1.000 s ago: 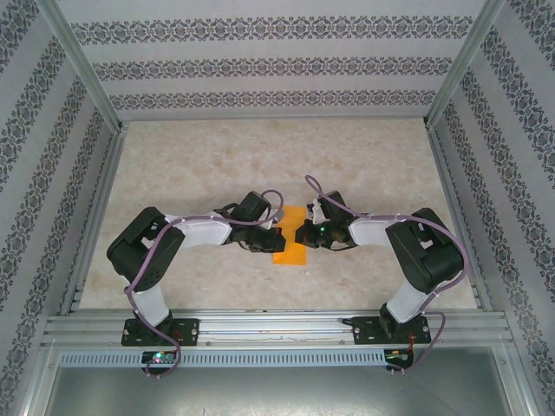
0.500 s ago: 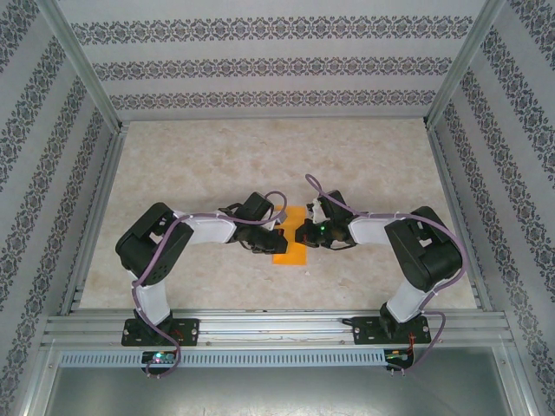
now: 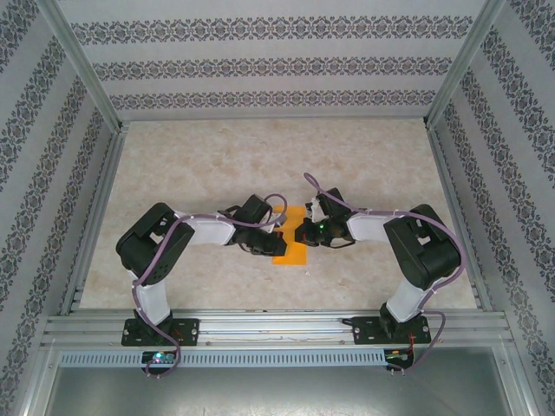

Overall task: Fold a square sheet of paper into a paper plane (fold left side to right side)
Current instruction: Fold the triangle a second time at the center of the table.

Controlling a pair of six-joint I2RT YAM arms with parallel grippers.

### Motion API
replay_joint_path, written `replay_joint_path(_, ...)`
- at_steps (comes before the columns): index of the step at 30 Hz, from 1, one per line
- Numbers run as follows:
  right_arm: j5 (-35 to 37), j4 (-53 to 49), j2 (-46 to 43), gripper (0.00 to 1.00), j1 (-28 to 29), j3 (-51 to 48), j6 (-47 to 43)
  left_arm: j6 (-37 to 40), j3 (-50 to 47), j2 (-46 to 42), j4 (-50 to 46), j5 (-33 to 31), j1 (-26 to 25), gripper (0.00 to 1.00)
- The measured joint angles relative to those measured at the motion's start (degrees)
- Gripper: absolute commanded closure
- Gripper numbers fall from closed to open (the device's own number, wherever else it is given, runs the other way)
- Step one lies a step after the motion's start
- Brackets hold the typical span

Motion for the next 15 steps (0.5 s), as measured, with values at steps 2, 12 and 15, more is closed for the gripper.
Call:
replay_joint_path(2, -0.02, -0.17, 0.11, 1.0, 0.0, 0.15, -0.04, 0.37, -0.87, -0.57, 0.5, 0.02, 0.0, 0.99)
replay_joint_path(12, -1.01, -0.42, 0.5, 1.0, -0.37, 0.44, -0.68, 1.95, -4.26, -2.82, 1.92, 0.22, 0.0, 0.99)
replay_joint_path(15, -1.07, -0.42, 0.55, 1.0, -0.37, 0.46, -1.05, 2.25, -5.31, -3.52, 2.38, 0.22, 0.0, 0.99)
